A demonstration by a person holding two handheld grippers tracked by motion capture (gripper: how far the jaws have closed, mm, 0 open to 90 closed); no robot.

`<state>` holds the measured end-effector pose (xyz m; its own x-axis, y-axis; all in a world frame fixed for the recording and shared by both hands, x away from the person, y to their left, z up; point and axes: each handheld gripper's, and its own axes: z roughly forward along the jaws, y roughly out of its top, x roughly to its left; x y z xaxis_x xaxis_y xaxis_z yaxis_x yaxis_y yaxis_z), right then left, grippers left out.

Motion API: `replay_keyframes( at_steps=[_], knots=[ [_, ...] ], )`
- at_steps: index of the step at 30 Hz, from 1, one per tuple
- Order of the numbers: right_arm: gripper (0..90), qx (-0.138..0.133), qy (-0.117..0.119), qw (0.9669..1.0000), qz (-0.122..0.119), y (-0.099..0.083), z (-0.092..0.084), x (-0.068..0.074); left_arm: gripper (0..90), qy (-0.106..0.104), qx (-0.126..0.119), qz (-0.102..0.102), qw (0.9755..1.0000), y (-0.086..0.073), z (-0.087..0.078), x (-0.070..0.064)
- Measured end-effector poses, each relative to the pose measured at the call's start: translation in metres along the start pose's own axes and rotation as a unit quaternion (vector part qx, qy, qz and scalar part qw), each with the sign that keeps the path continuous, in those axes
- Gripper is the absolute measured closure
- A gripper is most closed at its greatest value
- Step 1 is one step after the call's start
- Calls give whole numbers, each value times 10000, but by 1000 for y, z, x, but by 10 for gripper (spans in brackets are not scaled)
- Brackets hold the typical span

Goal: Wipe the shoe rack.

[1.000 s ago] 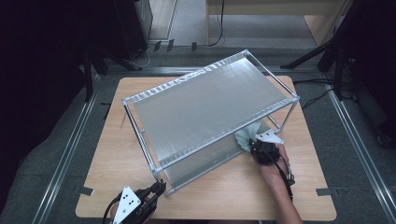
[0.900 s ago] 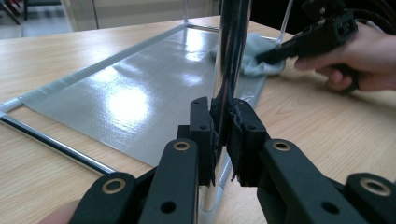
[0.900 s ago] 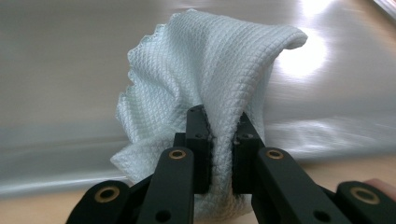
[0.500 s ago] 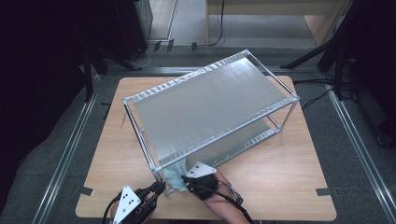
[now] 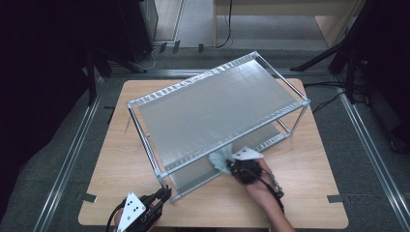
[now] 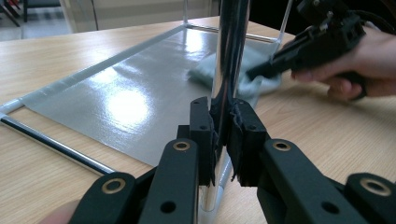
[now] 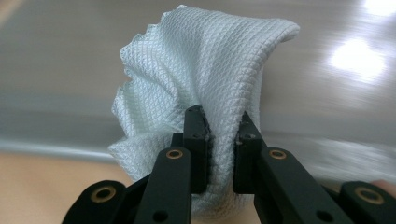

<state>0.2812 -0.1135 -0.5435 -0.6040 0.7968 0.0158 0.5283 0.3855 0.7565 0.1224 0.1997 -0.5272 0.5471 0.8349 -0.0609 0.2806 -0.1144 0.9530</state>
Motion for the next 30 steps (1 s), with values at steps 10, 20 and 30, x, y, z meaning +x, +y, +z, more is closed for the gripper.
replay_keyframes(
  at_steps=[10, 20, 30],
  knots=[
    [793, -166, -1866, 9693, 1595, -23, -31, -112, 812, -1, 3, 5, 10000, 0, 0, 0],
    [804, -86, -1679, 9736, 1545, -24, -25, -107, 813, 8, 5, 3, 10000, 0, 0, 0],
    [801, 409, -529, 9964, 520, -3, -10, -18, 814, 24, 7, -1, 10000, 1, 4, -3]
  ],
)
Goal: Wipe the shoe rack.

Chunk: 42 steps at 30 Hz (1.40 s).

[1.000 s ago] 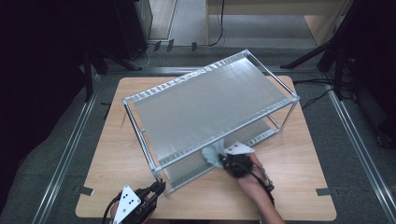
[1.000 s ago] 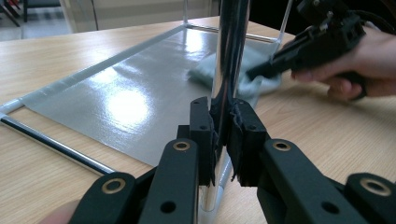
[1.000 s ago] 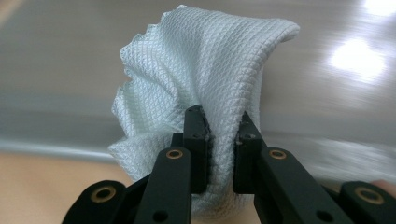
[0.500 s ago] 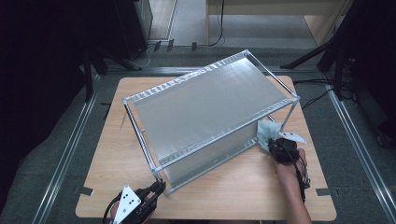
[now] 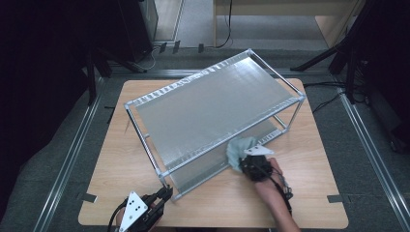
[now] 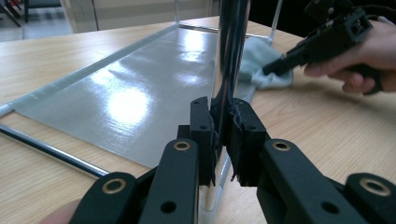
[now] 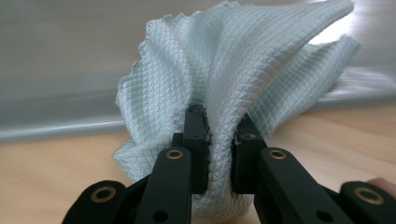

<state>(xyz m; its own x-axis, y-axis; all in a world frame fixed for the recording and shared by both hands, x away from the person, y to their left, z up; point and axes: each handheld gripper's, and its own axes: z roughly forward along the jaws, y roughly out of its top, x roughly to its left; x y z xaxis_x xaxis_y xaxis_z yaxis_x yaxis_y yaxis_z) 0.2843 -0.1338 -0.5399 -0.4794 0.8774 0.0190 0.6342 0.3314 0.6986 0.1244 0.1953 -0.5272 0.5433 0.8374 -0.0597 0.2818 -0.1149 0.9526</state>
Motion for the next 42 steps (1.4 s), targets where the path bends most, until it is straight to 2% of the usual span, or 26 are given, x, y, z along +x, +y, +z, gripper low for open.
replay_keyframes(
  at_steps=[1, 2, 3, 5, 6, 7, 9, 10, 11, 14, 17, 22, 24, 27, 29, 32, 35, 36, 37, 39, 42],
  knots=[
    [803, 36, 230, 9995, -212, 0, 2, 25, 814, 9, -5, -7, 10000, 0, 1, -1],
    [803, 36, 230, 9995, -212, 0, 2, 25, 814, 9, -5, -7, 10000, 0, 1, -1],
    [804, 45, 439, 9982, -410, 0, 4, 49, 814, 1, -1, -28, 10000, 0, 1, -1],
    [805, 43, 673, 9962, -555, -1, 5, 70, 815, -20, 1, -33, 10000, 1, 2, -1],
    [805, 43, 673, 9962, -555, -1, 5, 70, 814, -20, 1, -33, 10000, 1, 2, -1],
    [807, 40, 856, 9944, -621, -2, 6, 87, 815, -18, 15, -46, 10000, 1, 3, -2],
    [809, -9, 1026, 9924, -676, -4, 7, 99, 816, -7, 31, -54, 10000, 2, 4, -4],
    [809, -9, 1026, 9924, -676, -4, 7, 99, 816, -7, 31, -54, 10000, 2, 4, -4],
    [810, -31, 1176, 9909, -656, -5, 8, 107, 816, 3, 49, -65, 10000, 3, 6, -5],
    [809, -70, 1285, 9896, -649, -4, 11, 111, 816, -12, 70, -108, 9999, 4, 9, -9],
    [811, -92, 1383, 9890, -523, -2, 14, 108, 817, -69, 88, -109, 9999, 5, 13, -15],
    [814, -153, 1371, 9897, -381, 1, 19, 106, 816, -216, 92, -111, 9997, 7, 22, -23],
    [812, -176, 1343, 9898, -440, 2, 20, 106, 815, -204, 58, -89, 9997, 8, 27, -26],
    [804, -215, 1338, 9903, -321, 5, 23, 101, 816, -108, 33, -32, 9999, 10, 35, -29],
    [803, -256, 1195, 9923, -210, 5, 23, 95, 797, -120, 3, -80, 9999, 10, 36, -28],
    [800, -445, 798, 9955, -263, 5, 16, 82, 662, -177, -89, -6, 9998, 11, 27, -26],
    [799, -620, 375, 9971, -252, 4, 5, 62, 590, -204, -142, -36, 9997, 9, 12, -17],
    [799, -656, 244, 9974, -180, 4, 1, 54, 574, -204, -142, -36, 9997, 9, 12, -17],
    [796, -697, 118, 9974, -103, 4, -3, 44, 570, -166, -151, -65, 9997, 6, 1, -6],
    [766, -730, -109, 9973, 25, 4, -8, 24, 565, -49, -151, -184, 9997, 5, -9, 6],
    [720, -688, -417, 9967, 102, 0, -12, -2, 565, 275, -237, -417, 9985, 12, -19, 24]
  ],
)
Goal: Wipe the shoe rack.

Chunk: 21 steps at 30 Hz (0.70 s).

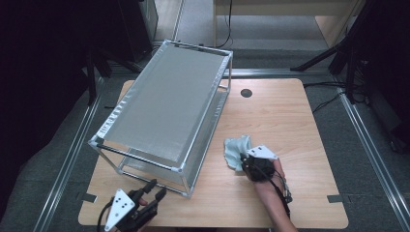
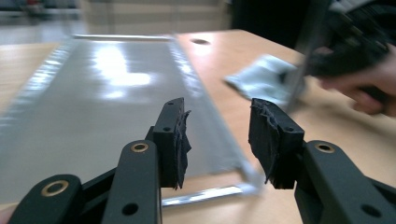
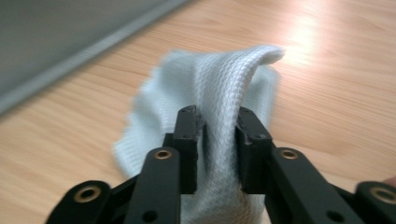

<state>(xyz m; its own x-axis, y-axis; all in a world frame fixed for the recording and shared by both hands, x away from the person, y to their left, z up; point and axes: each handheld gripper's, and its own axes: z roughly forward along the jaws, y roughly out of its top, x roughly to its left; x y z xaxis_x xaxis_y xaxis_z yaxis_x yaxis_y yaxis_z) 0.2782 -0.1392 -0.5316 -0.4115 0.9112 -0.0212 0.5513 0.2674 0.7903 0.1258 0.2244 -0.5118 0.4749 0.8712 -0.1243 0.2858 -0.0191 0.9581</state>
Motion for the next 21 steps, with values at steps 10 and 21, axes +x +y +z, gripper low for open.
replay_keyframes(
  at_steps=[10, 21],
  knots=[
    [231, -189, 110, 9994, 279, -11, -32, -25, 534, 1010, -214, -491, 9934, -4, -38, 62],
    [146, -916, 1538, 9824, -529, -1, -61, 75, 506, 1932, 6, -836, 9776, -16, -33, 111]
  ],
)
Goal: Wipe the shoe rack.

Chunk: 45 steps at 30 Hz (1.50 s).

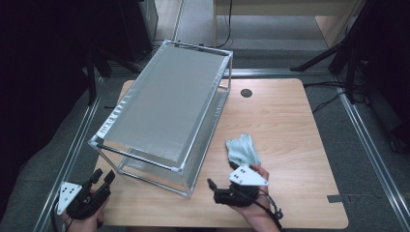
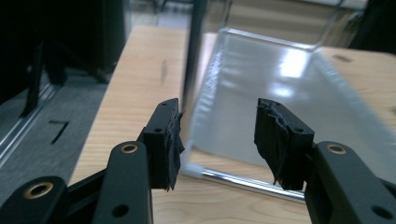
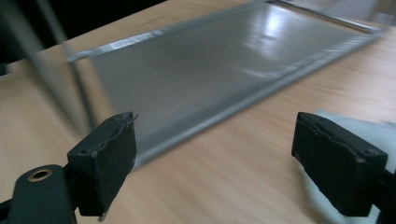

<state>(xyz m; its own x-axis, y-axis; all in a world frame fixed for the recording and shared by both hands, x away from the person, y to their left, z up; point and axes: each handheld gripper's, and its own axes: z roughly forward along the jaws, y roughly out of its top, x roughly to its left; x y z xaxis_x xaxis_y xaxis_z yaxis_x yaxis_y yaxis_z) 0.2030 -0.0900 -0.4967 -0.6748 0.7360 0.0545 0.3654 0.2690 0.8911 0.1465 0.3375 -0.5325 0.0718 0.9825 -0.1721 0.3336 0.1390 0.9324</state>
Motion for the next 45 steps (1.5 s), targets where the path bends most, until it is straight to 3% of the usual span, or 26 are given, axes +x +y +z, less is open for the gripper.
replay_keyframes(
  at_steps=[1, 2, 3, 4, 7, 8, 9, 11, 12, 13, 14, 17, 18, 19, 20, 23, 26, 29, 31, 35, 36, 38, 39, 40, 43, 45],
  knots=[
    [146, 0, 0, 10000, 0, 0, 0, 0, 506, 0, 0, 0, 10000, 0, 0, 0],
    [144, 52, 276, 9995, -161, 0, 5, 17, 508, 233, 61, -8, 9997, 0, 9, 3],
    [145, 57, 339, 9991, -249, -1, 6, 23, 528, 233, 61, -8, 9997, 0, 9, 3],
    [145, 63, 460, 9984, -331, -1, 10, 32, 577, 491, -37, 20, 9988, 1, 18, 6],
    [157, 95, 627, 9972, -408, -3, 16, 43, 595, 395, -67, 17, 9992, 4, 26, 9],
    [226, 160, 727, 9959, -506, -5, 23, 52, 610, 275, -37, 41, 9996, 4, 32, 10],
    [226, 160, 727, 9959, -506, -5, 23, 52, 619, 275, -37, 41, 9996, 4, 32, 10],
    [423, 179, 812, 9951, -533, -9, 33, 62, 654, 78, 82, 121, 9999, 2, 39, 8],
    [489, 172, 838, 9947, -576, -10, 35, 63, 706, 135, 99, 214, 9996, 1, 40, 5],
    [489, 172, 838, 9947, -576, -10, 35, 63, 753, 135, 99, 214, 9996, 1, 40, 5],
    [611, 196, 728, 9952, -622, -12, 38, 65, 803, 116, 122, 259, 9995, 2, 41, 3],
    [694, 227, 651, 9957, -615, -16, 37, 62, 810, 78, 151, 366, 9992, 1, 40, 0],
    [772, 263, 670, 9960, -525, -19, 34, 53, 814, -79, 194, 487, 9986, 1, 39, -6],
    [802, 257, 712, 9960, -474, -20, 31, 47, 816, -79, 194, 487, 9986, 1, 39, -6],
    [818, 266, 675, 9963, -460, -21, 28, 42, 818, -188, 229, 658, 9974, -2, 35, -15],
    [819, 278, 575, 9969, -468, -22, 22, 32, 819, -295, 265, 746, 9964, -4, 30, -24],
    [819, 294, 426, 9980, -373, -24, 13, 11, 820, -571, 347, 818, 9944, -11, 17, -38],
    [819, 296, 262, 9986, -358, -25, 10, 2, 821, -709, 394, 880, 9928, -13, 12, -46],
    [817, 255, 54, 9995, -203, -25, 8, -14, 821, -937, 416, 985, 9898, -17, 9, -58],
    [814, 212, -185, 9996, -58, -25, 6, -33, 816, -1292, 413, 1149, 9841, -20, 6, -71],
    [804, 224, -182, 9995, -91, -25, 5, -38, 811, -1338, 415, 1186, 9830, -21, 5, -73],
    [665, 355, -38, 9993, -131, -26, 2, -49, 746, -1424, 349, 1139, 9826, -20, 4, -76],
    [665, 355, -38, 9993, -131, -26, 2, -49, 707, -1424, 349, 1139, 9826, -20, 4, -76],
    [552, 433, 273, 9985, -202, -26, -6, -61, 693, -1443, 275, 1083, 9832, -20, 4, -76],
    [524, 465, 405, 9977, -299, -29, -16, -71, 697, -1477, 128, 994, 9839, -18, 3, -76],
    [504, 383, 421, 9982, -181, -32, -28, -90, 748, -1417, 124, 1018, 9846, -18, 3, -77]
  ],
)
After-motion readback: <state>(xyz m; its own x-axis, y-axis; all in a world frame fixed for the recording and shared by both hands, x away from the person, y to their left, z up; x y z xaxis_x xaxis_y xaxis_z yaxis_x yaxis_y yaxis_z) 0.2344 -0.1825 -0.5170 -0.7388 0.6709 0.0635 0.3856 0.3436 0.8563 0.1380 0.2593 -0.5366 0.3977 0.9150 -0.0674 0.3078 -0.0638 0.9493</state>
